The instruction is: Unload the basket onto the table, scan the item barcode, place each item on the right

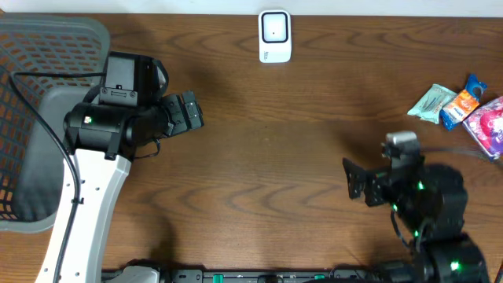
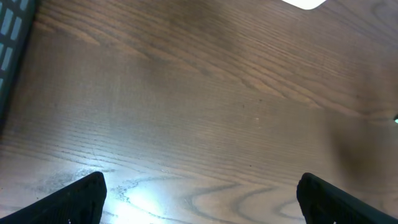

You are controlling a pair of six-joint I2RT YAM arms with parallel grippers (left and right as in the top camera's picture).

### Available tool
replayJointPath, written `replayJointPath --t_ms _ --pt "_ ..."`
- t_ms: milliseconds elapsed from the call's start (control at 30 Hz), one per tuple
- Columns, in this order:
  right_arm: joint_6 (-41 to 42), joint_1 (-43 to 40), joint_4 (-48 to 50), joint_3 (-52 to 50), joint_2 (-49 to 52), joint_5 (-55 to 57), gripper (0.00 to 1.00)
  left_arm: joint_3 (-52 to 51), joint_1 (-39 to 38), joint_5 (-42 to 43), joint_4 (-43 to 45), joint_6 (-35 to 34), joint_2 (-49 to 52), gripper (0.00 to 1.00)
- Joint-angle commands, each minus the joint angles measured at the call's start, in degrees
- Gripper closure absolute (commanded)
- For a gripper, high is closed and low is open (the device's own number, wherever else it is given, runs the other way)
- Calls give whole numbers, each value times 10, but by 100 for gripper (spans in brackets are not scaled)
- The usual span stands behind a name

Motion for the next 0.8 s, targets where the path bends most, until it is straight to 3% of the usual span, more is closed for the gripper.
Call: replayJointPath --t_ms 0,767 --pt "-10 -18 68 -81 -57 -23 1 4 2 -5 -2 7 0 2" --pt "-10 -66 384 -364 -295 -23 1 4 2 -5 -1 7 0 2"
